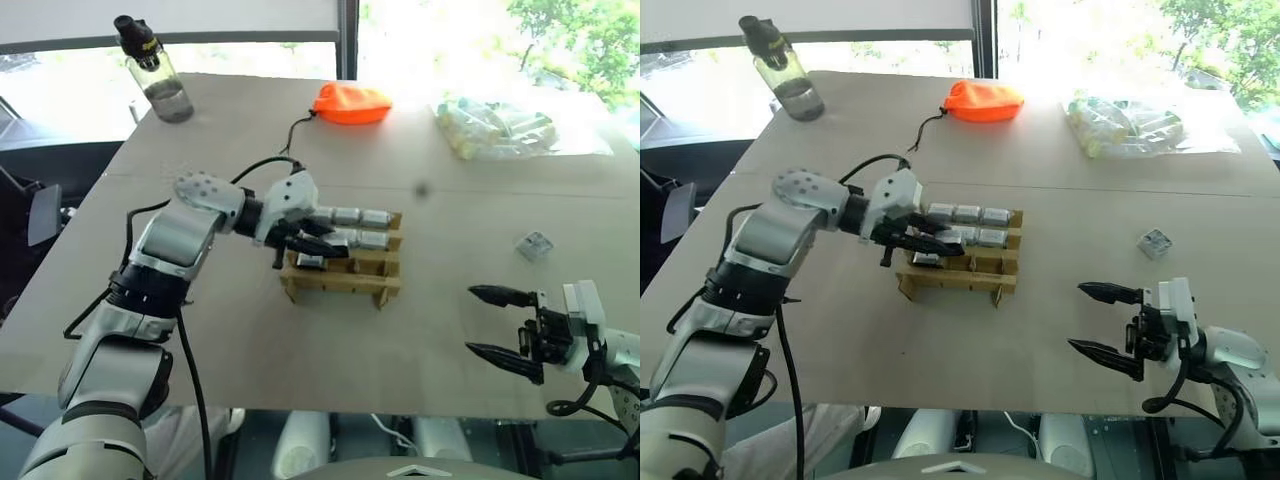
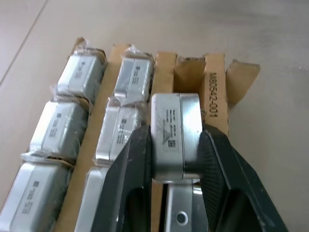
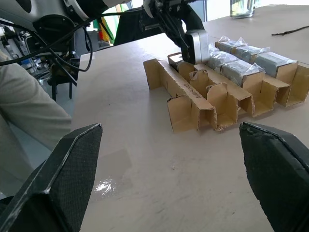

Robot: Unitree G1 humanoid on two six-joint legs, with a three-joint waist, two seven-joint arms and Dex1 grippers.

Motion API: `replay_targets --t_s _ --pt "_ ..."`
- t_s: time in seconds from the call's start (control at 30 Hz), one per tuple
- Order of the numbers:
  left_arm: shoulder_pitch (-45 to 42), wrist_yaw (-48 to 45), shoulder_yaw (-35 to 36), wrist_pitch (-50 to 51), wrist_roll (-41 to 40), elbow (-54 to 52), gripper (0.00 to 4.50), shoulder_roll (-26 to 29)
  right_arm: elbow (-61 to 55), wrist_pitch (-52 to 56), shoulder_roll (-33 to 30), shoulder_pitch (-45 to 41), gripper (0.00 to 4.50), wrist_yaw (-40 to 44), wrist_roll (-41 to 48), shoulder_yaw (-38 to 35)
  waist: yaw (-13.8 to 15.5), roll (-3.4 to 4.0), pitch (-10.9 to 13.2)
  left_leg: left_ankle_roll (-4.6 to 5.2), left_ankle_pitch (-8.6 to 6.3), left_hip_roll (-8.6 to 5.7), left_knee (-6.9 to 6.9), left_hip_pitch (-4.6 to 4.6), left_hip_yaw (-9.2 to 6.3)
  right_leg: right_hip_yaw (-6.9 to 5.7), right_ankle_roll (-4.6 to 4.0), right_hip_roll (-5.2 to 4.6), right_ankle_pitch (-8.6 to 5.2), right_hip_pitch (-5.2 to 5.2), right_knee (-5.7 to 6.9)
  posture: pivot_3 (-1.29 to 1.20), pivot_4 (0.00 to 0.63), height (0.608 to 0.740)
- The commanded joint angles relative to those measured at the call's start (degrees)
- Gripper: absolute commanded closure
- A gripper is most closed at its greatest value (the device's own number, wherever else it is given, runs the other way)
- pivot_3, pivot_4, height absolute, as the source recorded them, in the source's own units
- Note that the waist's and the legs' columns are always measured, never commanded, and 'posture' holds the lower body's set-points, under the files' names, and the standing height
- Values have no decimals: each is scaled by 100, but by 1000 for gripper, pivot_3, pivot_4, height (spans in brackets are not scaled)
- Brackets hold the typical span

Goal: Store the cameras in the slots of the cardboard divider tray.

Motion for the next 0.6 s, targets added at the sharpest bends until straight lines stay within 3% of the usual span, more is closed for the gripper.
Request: replay_targets --t_s 0.03,0.37,0.6 --pt "18 -42 -36 -260 138 19 3769 -16 -42 -114 76 -61 0 137 39 -227 -2 1 0 0 0 0 0 1 4 3 0 -1 0 0 1 0 150 726" --pt "32 -154 9 -196 5 -131 3769 -245 -140 -20 216 80 0 100 57 -375 -3 1 0 0 0 -1 0 0 3 1 0 -1 0 1 0 0 150 726" --pt "129 -373 -83 -311 156 -128 3769 -100 -208 44 229 70 0 47 96 -441 -5 1 0 0 0 -1 0 1 3 2 0 -1 0 1 0 0 150 726"
